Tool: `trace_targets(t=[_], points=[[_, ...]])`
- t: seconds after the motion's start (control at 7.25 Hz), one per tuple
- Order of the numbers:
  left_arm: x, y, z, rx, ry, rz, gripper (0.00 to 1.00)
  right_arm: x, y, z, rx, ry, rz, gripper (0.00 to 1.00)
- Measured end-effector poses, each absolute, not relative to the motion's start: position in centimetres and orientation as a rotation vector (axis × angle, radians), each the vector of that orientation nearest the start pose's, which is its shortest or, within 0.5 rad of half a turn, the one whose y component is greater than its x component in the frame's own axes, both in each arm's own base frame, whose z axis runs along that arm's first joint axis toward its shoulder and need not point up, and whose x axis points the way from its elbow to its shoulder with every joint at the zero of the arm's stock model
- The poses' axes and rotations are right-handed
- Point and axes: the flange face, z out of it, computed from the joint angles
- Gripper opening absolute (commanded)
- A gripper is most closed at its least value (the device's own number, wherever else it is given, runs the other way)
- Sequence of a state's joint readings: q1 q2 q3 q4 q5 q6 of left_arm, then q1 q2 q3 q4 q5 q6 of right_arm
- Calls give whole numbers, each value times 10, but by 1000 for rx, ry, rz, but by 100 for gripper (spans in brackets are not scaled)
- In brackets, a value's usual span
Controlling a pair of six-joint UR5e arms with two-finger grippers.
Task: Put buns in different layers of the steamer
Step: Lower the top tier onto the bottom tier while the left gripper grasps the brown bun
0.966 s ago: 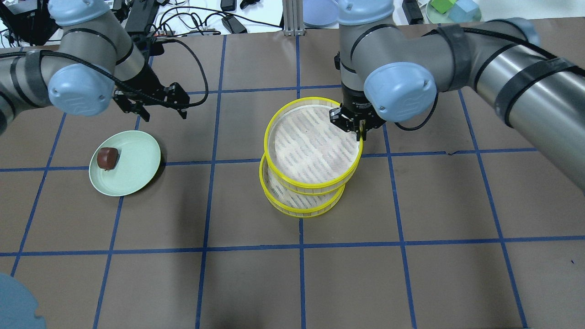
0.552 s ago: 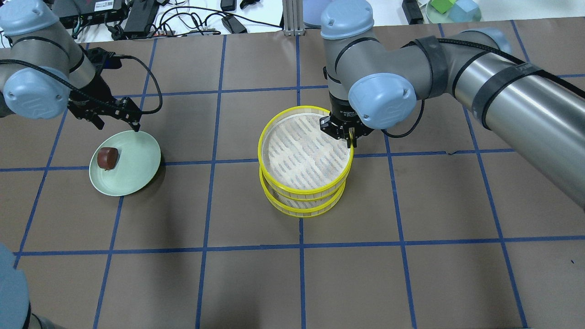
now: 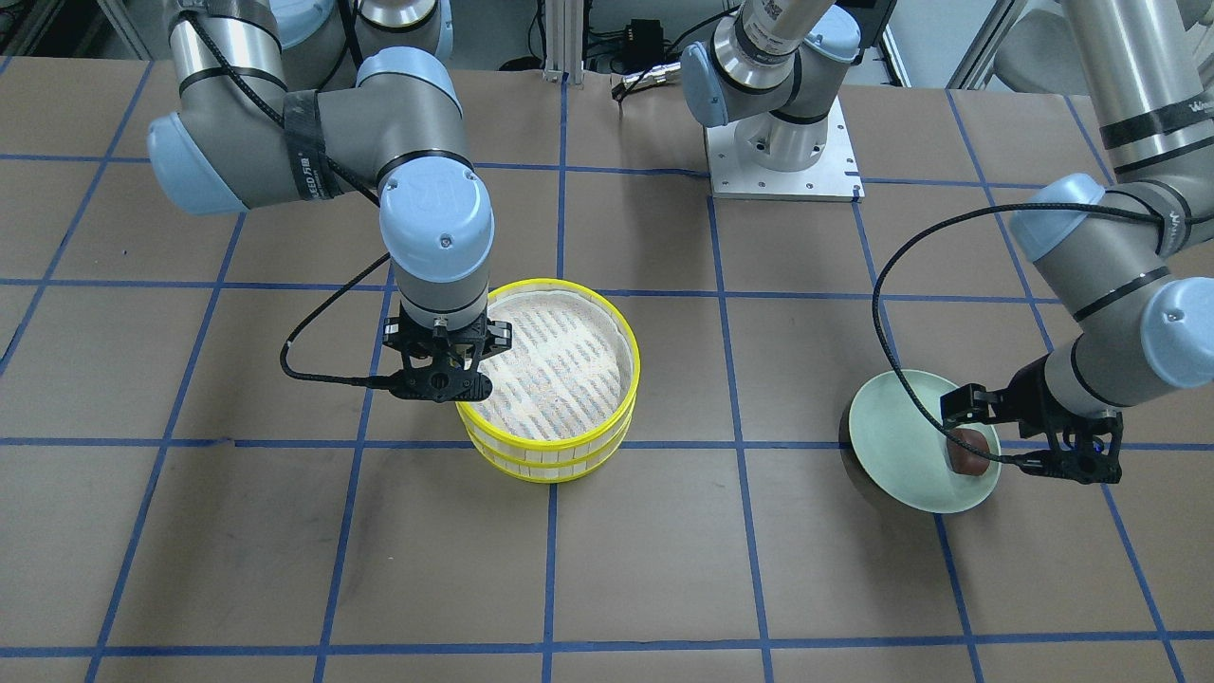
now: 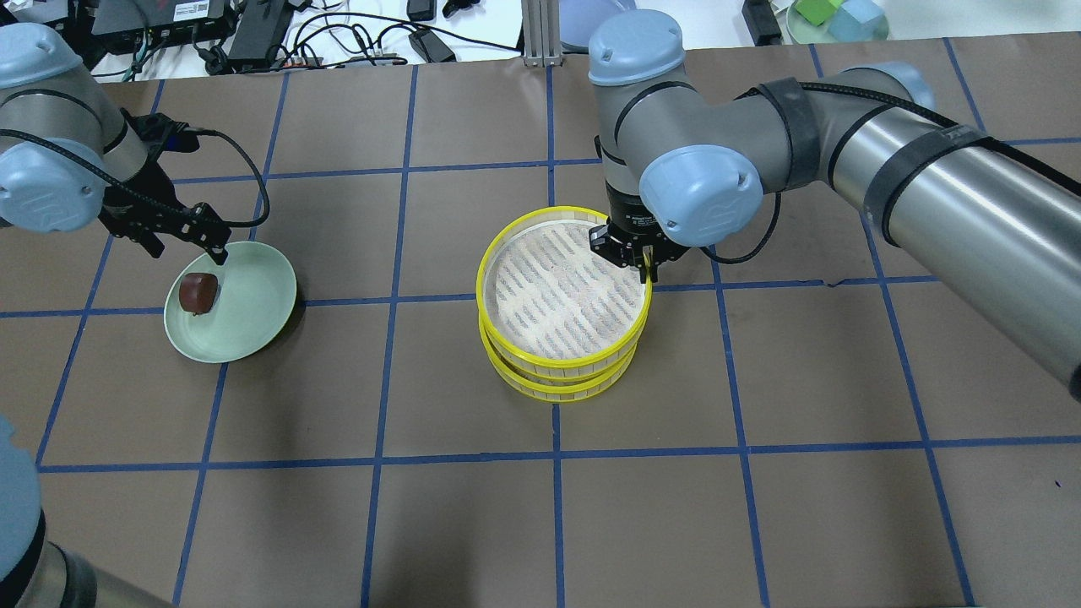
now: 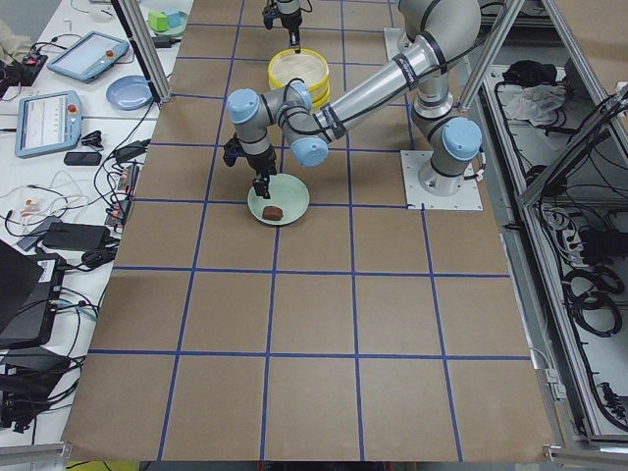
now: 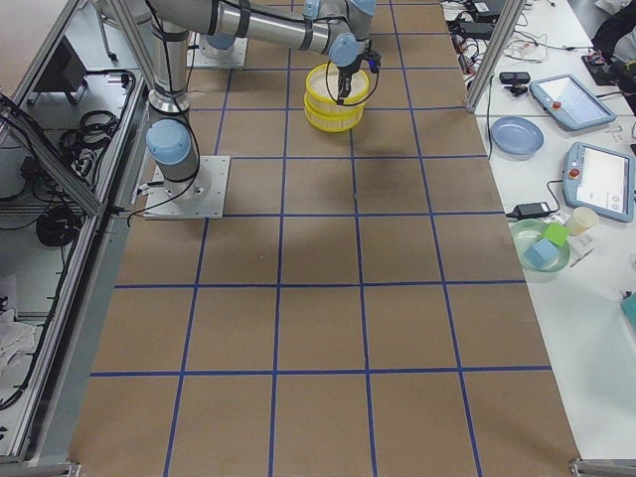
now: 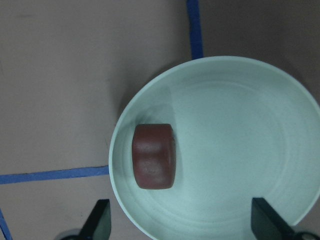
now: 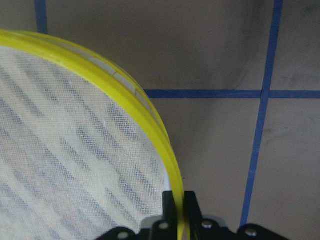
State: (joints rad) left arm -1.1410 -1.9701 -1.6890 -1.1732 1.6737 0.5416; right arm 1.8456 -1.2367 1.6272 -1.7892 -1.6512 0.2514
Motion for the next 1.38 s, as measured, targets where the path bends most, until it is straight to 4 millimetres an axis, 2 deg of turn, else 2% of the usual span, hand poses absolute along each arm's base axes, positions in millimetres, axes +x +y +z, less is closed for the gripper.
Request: trace_targets(t=[0.14, 0.55, 0.69, 0.97, 1.24, 1.38], points=[[144, -591, 236, 172, 3101, 264, 100, 284, -525, 297, -66, 3256, 240, 0], [151, -596, 203, 164, 3113, 301, 100, 285, -522, 295, -96, 3279, 240, 0], [152, -597, 198, 155, 3115, 304, 100, 284, -522, 295, -105, 3285, 237, 0], [152, -601, 197, 150, 3119, 290, 91, 283, -523, 295, -135, 3283, 235, 0], [150, -603, 197, 156, 3132, 267, 92, 281, -526, 294, -153, 3282, 231, 0], [148, -603, 199, 168, 3129, 262, 98, 277, -528, 295, -145, 3282, 228, 0]])
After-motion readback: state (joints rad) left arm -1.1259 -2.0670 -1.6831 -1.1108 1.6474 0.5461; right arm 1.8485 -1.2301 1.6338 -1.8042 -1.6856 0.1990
